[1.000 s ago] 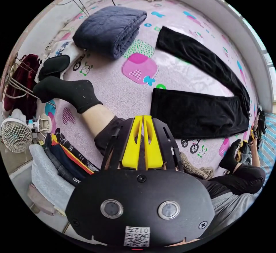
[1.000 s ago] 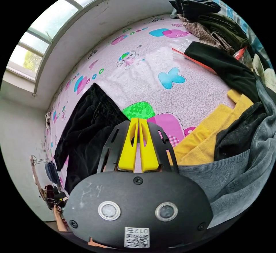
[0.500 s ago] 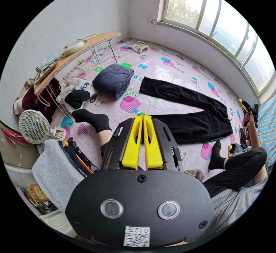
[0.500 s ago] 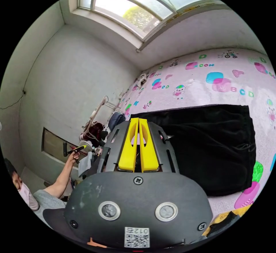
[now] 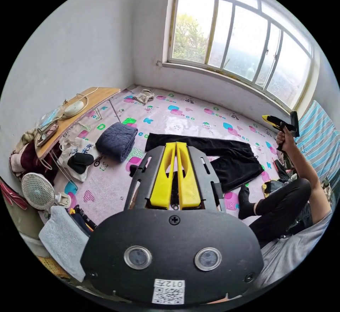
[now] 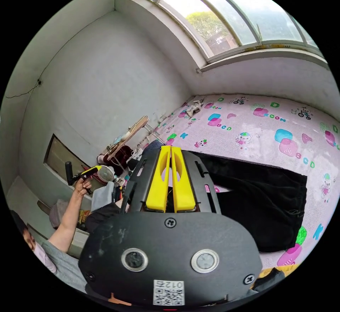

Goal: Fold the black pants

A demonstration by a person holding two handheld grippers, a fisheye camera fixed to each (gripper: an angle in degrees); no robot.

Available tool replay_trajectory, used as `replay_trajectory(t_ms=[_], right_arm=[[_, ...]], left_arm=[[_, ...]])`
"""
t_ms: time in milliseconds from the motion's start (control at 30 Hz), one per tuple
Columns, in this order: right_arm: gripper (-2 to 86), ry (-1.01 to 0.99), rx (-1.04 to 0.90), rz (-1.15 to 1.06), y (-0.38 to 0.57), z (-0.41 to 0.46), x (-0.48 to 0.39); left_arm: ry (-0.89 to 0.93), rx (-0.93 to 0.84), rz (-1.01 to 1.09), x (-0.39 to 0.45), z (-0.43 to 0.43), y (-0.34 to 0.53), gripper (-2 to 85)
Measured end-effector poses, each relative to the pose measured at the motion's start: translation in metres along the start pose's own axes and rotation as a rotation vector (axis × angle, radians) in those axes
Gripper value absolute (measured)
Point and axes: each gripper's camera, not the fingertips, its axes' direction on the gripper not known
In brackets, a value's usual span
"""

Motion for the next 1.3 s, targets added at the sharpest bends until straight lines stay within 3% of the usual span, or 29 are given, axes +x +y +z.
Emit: replay_trajectory(t_ms=[133,367,467,700,833,1033,1167,1300], right_arm=[[-0.8,0.040,0.018,-0.004,0.037,0.056,-0.039],[-0.8,0.103,-0.004,0.004,0.123,0.147,-0.026],[-0.8,0.129,-0.157,-0.044,0.173,0.205,0.006],[-0.6,0.216,-0.849,-0.003,0.368,0.455,0.135],[0.7,0.256,-1.101,-0.155,0.474,0.580,0.136],[4.7,0.479,-1.075,-0.638,0.574,0.717,0.120],[7.0,0.438,-1.140,-0.630,0.614,0.782,0.144],[5.9,0.402,-1.189,-0.688,0.633,0.823,0.144]], left_arm=[[0.144,-0.006,0.020,0.009,0.037,-0.009,-0.2],[0.356,-0.087,0.033,0.019,0.143,-0.016,-0.1],[0.432,-0.100,0.015,0.019,0.196,-0.019,-0.1],[0.445,-0.339,-0.074,-0.008,0.344,0.004,0.4],[0.573,-0.389,-0.044,-0.003,0.402,0.018,0.6],[0.461,-0.318,0.203,0.026,0.434,0.020,1.7],[0.419,-0.417,0.405,0.032,0.463,0.013,2.4],[0.509,-0.439,0.435,0.018,0.479,0.008,1.8]])
